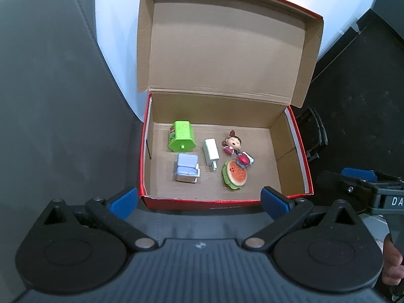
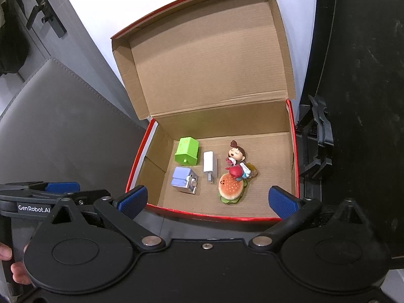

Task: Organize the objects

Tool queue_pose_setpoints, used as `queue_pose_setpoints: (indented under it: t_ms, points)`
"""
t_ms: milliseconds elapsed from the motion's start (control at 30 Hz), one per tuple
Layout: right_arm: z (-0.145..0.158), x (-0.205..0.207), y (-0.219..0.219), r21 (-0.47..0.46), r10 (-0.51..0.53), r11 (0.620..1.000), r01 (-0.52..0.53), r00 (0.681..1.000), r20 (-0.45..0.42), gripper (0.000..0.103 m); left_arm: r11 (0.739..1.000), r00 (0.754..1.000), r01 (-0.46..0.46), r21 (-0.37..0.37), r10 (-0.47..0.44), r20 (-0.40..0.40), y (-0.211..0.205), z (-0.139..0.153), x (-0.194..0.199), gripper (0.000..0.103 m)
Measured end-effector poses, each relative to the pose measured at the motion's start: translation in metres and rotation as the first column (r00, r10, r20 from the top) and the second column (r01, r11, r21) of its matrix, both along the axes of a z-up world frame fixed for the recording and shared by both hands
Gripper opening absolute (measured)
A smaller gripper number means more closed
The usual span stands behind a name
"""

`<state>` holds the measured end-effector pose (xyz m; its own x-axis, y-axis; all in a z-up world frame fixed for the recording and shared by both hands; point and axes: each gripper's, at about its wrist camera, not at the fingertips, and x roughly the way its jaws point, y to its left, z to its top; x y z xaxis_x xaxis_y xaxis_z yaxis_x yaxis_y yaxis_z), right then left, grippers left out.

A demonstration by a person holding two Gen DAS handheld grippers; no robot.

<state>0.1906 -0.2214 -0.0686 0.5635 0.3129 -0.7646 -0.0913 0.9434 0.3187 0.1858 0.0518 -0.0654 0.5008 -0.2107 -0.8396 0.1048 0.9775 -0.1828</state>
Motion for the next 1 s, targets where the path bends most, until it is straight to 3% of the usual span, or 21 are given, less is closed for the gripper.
queue_pose_setpoints:
  t_ms: [1000]
  points:
    - [0.0027, -0.0024, -0.0019, -0.017, -0.018, 1.0, 0.018, 1.0, 0.004, 0.103, 1.0, 1.0, 0.02, 0.01, -0.02, 0.006, -0.0059, 0.0044, -0.0004, 0.102]
